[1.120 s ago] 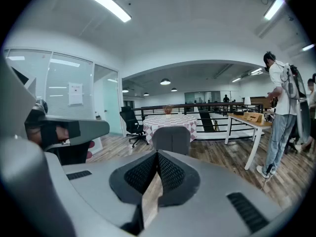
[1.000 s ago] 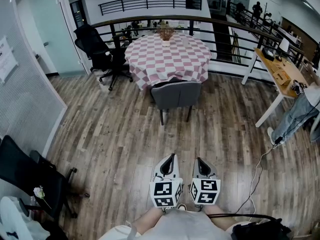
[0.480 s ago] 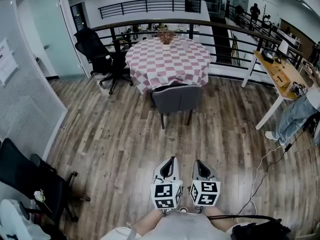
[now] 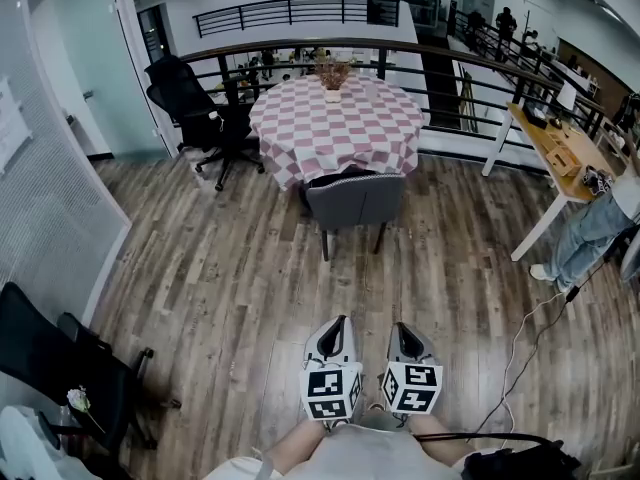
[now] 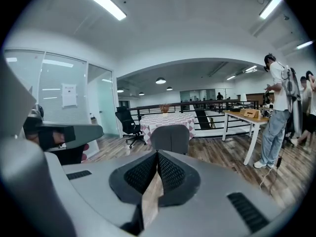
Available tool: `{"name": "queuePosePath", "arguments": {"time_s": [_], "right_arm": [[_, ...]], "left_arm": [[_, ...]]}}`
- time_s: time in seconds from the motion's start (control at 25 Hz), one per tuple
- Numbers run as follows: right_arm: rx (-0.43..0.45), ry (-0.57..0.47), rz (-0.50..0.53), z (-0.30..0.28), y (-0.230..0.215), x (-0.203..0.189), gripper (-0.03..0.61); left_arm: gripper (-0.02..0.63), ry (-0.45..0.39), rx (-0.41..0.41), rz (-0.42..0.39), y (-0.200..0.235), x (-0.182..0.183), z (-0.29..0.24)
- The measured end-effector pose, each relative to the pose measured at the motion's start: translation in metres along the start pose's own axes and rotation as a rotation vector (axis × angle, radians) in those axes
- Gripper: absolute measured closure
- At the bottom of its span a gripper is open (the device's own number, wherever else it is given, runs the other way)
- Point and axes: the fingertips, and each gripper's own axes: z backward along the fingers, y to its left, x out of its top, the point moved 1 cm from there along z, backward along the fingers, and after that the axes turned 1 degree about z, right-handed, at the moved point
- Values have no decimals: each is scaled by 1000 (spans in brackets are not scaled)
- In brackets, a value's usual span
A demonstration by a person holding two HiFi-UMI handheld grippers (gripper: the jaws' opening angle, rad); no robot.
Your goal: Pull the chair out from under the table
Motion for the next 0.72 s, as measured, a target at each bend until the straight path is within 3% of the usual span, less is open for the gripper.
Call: {"name": "queuePosePath", "arguments": {"time_s": [0.32, 0.72], "right_arm": [[-5, 39, 2, -23, -12, -4, 560], [28, 37, 16, -77, -42, 27, 560]], "left_arm": [[609, 22, 11, 7, 6, -7, -22], [609, 9, 42, -6, 4, 12, -81]]}}
